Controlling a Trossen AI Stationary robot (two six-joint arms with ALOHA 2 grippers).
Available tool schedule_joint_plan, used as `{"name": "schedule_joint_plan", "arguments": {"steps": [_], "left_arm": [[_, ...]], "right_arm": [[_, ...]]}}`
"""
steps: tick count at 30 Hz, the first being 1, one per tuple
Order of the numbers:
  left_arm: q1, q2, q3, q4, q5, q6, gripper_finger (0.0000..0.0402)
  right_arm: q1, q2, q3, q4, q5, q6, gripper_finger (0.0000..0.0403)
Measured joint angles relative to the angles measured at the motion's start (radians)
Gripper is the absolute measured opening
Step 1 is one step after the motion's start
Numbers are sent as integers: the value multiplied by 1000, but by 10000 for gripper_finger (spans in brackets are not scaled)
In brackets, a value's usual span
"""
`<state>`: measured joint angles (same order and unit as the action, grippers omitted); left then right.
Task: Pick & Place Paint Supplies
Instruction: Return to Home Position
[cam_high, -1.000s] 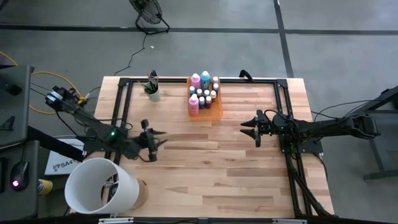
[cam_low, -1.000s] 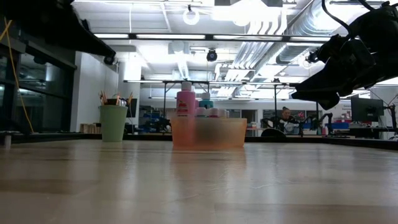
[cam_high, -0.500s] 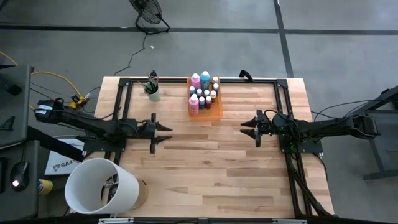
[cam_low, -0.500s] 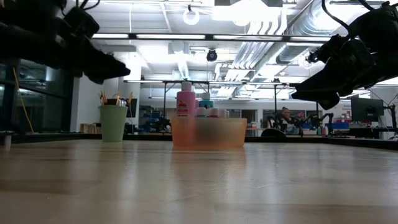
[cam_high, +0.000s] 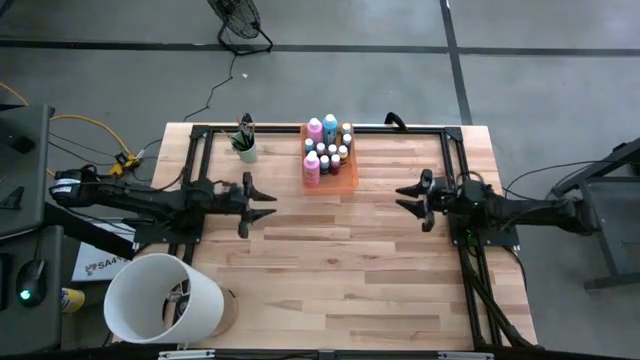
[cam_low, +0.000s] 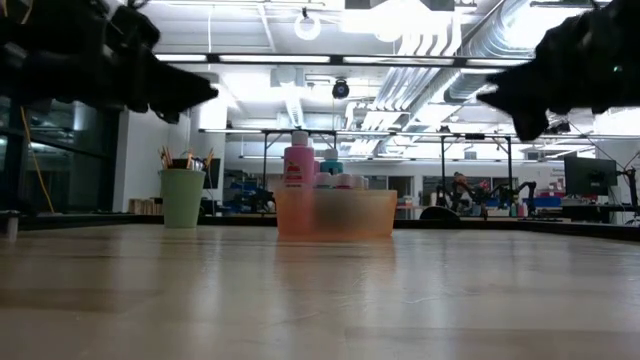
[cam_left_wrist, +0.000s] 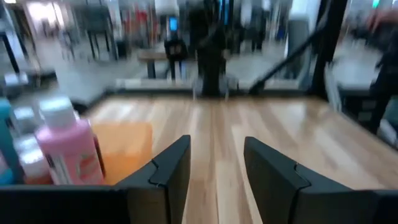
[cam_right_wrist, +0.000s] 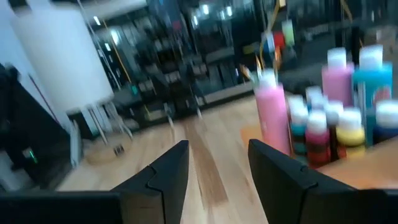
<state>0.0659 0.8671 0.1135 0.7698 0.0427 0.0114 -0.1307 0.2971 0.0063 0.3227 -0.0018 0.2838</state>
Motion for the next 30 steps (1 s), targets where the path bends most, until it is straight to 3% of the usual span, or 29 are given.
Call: {"name": "schedule_joint_plan", "arguments": {"steps": [4,18,30], "left_arm": [[1,4,-101,211,-11,-21,145],[-66,-94,-101,88,-53,37,88],[-66,-210,-103,63,-56,119,54]], "right_arm": [[0,-101,0,3,0,0,160],[4,-294,0,-6,0,0,160],[70,-291,0,1,-1,0,160]]}}
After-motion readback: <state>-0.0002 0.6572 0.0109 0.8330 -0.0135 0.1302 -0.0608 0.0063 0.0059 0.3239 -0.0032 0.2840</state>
